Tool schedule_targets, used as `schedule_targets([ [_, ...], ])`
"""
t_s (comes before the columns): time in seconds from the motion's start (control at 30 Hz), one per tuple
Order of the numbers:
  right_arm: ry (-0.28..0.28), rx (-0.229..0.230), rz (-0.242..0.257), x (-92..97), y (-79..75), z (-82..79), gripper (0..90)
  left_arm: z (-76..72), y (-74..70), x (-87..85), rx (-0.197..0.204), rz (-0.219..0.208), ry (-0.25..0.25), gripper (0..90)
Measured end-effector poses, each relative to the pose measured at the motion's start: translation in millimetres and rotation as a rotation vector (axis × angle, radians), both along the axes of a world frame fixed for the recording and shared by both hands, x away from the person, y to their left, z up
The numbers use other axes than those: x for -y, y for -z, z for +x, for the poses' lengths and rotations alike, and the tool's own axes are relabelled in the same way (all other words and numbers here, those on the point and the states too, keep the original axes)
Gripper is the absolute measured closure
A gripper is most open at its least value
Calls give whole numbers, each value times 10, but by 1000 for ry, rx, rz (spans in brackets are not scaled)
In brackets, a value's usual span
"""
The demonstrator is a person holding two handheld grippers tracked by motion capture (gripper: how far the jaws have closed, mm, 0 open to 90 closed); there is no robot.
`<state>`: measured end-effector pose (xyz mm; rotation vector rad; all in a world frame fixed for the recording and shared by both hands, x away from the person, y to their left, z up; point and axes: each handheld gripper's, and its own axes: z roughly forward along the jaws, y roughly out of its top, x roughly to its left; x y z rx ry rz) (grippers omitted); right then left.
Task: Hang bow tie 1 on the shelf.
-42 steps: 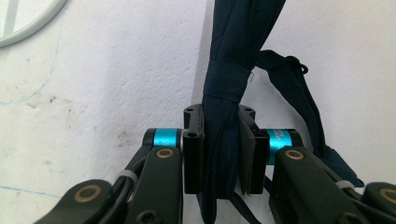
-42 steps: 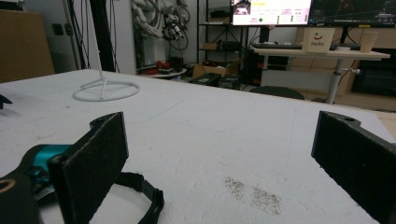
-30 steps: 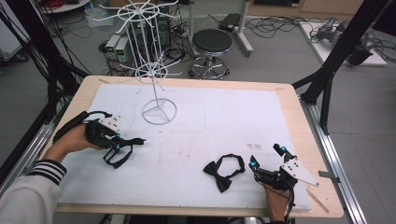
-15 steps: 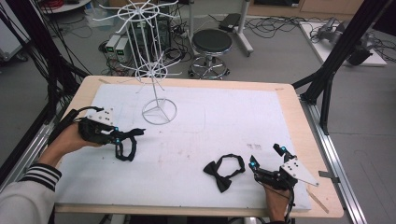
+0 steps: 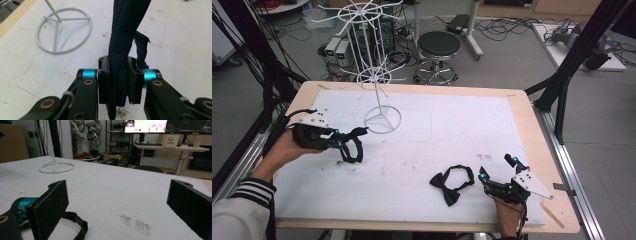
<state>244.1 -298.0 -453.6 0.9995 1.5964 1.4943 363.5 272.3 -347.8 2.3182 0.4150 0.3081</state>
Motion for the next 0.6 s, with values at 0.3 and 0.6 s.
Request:
schedule_targets([
  [0.3, 0, 1, 2, -1, 0, 0, 30, 2, -91, 2, 5, -120, -42, 746],
  [0.6, -1, 0, 1, -1, 0, -1, 30, -6, -159, 0, 26, -222, -42, 748],
])
